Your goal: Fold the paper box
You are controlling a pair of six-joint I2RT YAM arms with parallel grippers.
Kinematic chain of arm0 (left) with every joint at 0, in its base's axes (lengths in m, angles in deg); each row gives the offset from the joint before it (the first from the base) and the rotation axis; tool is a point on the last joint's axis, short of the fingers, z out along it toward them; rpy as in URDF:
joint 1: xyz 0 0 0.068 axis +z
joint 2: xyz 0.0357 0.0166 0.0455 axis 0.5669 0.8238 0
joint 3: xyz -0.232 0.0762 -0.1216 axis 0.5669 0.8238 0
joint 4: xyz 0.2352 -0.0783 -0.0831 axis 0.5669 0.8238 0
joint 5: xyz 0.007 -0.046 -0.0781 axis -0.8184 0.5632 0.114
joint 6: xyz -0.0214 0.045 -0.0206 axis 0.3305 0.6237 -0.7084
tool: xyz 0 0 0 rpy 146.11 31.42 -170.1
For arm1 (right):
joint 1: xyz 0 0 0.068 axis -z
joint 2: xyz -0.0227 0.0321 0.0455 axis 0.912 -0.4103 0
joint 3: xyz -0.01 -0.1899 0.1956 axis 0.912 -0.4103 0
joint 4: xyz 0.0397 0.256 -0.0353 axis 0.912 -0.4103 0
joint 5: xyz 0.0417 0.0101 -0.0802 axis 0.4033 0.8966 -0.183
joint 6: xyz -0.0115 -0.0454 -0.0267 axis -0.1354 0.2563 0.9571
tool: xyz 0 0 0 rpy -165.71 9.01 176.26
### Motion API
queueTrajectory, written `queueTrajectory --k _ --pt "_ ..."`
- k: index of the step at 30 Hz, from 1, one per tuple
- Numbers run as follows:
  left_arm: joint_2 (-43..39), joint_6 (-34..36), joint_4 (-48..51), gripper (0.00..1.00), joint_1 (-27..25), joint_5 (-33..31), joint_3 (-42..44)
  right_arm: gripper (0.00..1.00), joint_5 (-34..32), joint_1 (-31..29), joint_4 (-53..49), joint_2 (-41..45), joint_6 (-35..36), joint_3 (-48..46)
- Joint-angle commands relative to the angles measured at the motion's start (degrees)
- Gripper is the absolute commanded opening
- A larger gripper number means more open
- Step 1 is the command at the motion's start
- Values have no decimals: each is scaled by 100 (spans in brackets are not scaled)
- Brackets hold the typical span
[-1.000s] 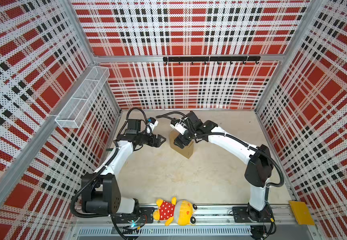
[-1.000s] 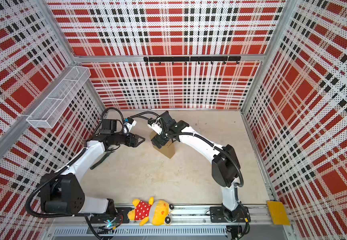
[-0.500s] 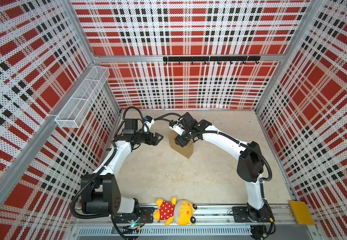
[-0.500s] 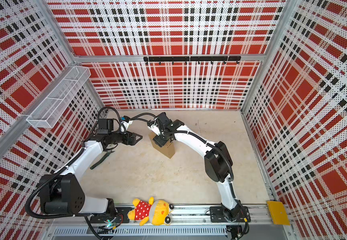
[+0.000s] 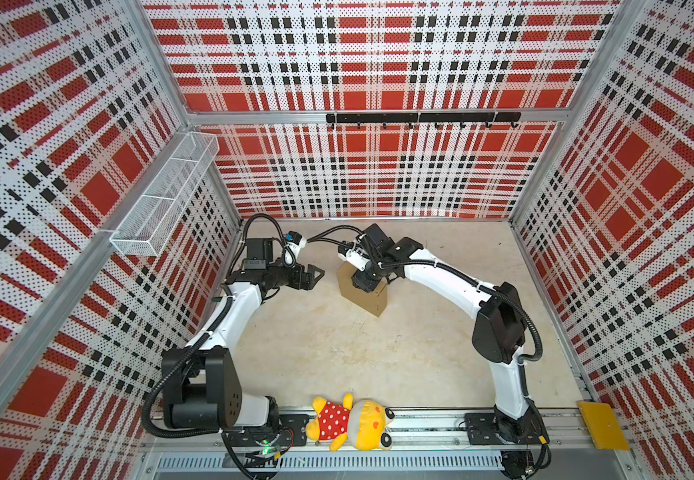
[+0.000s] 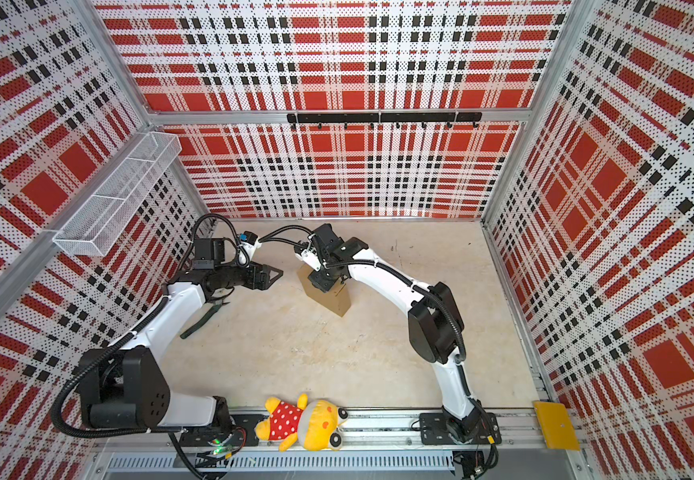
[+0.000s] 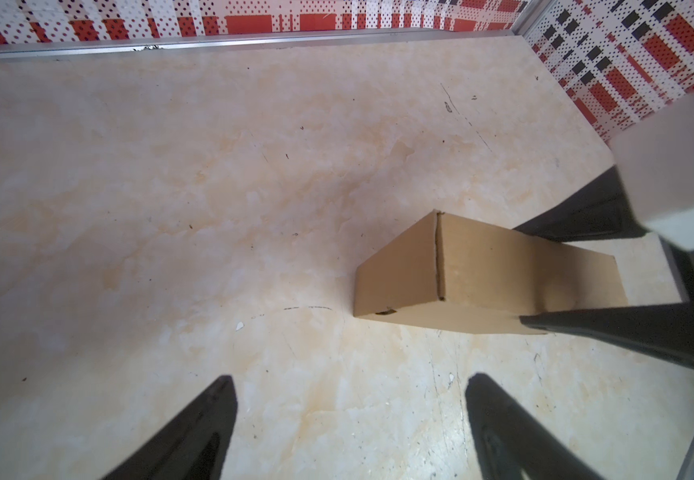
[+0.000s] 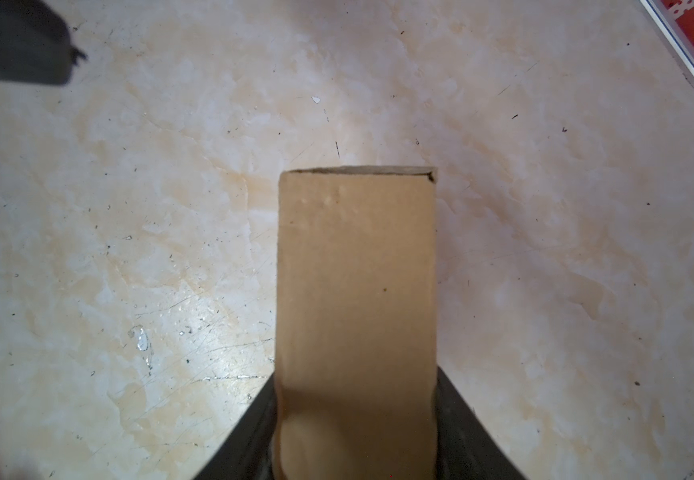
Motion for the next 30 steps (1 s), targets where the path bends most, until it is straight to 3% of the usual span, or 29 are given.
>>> queueTrajectory --k 1,10,17,25,30 --pt "-143 -133 -153 89 82 58 31 46 -14 68 -118 47 285 272" --pt "-198 -146 -236 89 258 55 90 49 -716 152 483 638 2090 -526" --pt "-252 -169 -315 89 378 64 128 50 -657 172 2745 1633 3701 -2750" --pt "-330 -230 -443 89 626 104 258 47 -662 54 4207 2427 4700 -4436" --pt "-315 -238 -550 89 662 69 320 48 -792 -117 4932 2544 4913 -5208"
